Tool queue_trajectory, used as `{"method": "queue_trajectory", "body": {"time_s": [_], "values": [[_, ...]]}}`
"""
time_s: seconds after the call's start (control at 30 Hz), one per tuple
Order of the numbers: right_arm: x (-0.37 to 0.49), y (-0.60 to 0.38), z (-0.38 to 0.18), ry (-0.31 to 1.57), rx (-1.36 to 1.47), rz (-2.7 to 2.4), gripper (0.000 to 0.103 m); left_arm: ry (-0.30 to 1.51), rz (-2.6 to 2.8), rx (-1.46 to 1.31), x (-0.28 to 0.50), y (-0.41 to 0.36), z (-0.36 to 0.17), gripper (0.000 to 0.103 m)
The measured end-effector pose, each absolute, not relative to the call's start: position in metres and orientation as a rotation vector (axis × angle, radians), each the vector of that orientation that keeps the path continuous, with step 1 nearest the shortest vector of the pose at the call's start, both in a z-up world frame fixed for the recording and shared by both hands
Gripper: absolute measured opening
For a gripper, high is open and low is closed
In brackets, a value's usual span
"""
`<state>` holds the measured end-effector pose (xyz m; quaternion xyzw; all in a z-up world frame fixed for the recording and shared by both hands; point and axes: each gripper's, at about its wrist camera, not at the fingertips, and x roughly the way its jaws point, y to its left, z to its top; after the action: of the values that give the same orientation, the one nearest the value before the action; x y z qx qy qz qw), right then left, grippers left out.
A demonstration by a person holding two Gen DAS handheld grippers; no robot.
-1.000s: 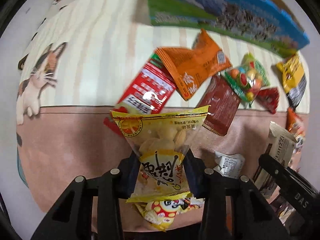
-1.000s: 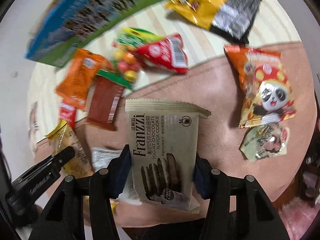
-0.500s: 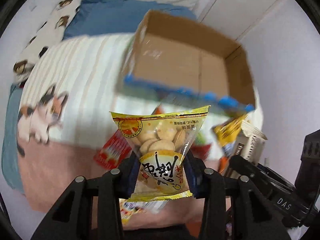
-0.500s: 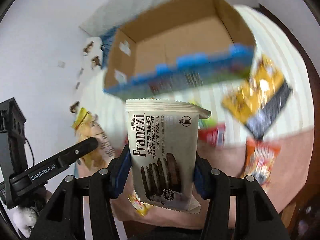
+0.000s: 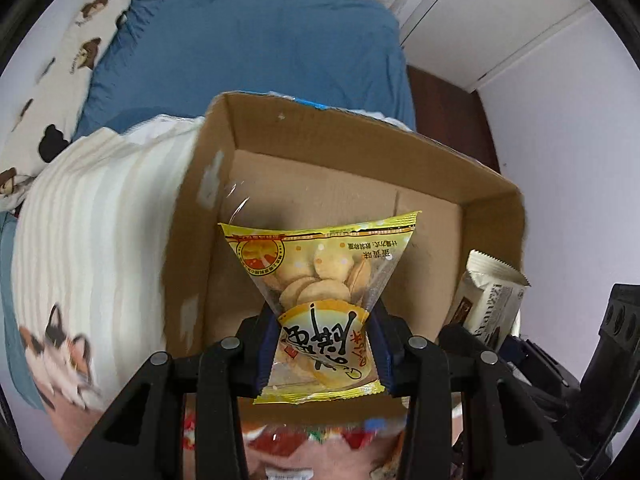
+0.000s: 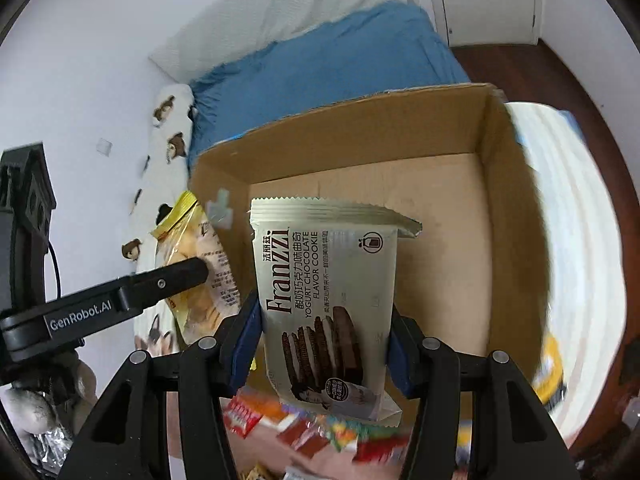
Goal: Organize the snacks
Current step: 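Carry both packets into the cardboard box and open both tools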
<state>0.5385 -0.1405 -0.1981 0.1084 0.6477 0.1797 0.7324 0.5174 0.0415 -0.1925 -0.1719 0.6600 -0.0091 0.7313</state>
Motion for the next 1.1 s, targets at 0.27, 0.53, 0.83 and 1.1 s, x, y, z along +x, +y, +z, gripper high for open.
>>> {"method": "queue_trajectory", "body": {"time_s": [0.27, 0.53, 0.83, 1.1], "values": [[0.594, -0.129, -0.262, 1.520, 0.183, 0.380, 0.057, 1.563, -0.006, -0.358, 0.579, 0.032, -0.255, 0.038], [0.619, -0.126, -0.291, 1.573, 0.155, 0.363, 0.067, 1.613, -0.010, -0.303, 0.596, 0.018, -0.277, 0.043], [0.619, -0.138, -0.286, 1.578, 0.115, 0.348, 0.098, 1.540, -0.012, -0.294, 0.586, 0.022, -0.260, 0.096], [0.579, -0.148, -0.252, 1.485, 0.081, 0.318, 0.098, 1.386, 0.005, -0.221, 0.548, 0.019, -0.226, 0.096]]}}
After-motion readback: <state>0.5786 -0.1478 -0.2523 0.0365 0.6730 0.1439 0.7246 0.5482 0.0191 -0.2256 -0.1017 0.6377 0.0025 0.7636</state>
